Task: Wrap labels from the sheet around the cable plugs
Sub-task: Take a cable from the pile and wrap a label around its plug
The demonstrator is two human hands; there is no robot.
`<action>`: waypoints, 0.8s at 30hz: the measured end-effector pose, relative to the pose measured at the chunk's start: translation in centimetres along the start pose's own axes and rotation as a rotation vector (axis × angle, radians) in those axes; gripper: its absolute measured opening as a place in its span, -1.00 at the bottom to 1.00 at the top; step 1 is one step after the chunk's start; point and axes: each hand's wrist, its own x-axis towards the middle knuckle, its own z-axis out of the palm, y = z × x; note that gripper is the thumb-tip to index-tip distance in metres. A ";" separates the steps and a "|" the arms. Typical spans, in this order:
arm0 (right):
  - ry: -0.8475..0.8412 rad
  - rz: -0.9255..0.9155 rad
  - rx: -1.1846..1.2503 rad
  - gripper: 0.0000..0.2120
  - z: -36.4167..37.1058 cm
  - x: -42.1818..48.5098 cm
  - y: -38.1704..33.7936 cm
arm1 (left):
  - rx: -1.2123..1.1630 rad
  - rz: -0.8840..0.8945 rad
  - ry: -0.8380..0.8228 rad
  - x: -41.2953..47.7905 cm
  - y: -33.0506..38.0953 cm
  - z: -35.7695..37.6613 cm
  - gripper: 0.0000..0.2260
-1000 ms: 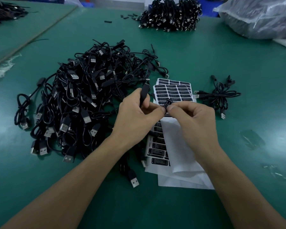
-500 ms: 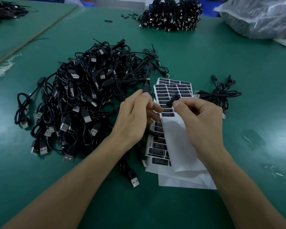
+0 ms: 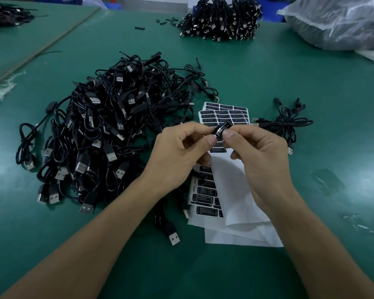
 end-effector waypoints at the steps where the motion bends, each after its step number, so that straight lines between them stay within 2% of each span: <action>1: 0.003 0.005 -0.009 -0.86 0.0 0.0 0.1 | -0.020 -0.018 0.006 0.0 0.1 0.0 -0.90; 9: 0.026 0.024 -0.037 -0.89 0.1 0.0 0.2 | -0.041 -0.067 -0.032 -0.4 0.4 0.2 -0.82; 14: 0.051 0.013 -0.063 -0.83 0.0 0.1 0.2 | -0.015 -0.072 -0.057 -0.4 0.3 0.2 -0.73; 24: 0.018 0.029 -0.073 -0.85 0.0 0.0 0.2 | -0.149 -0.125 -0.056 0.0 0.4 0.0 -0.68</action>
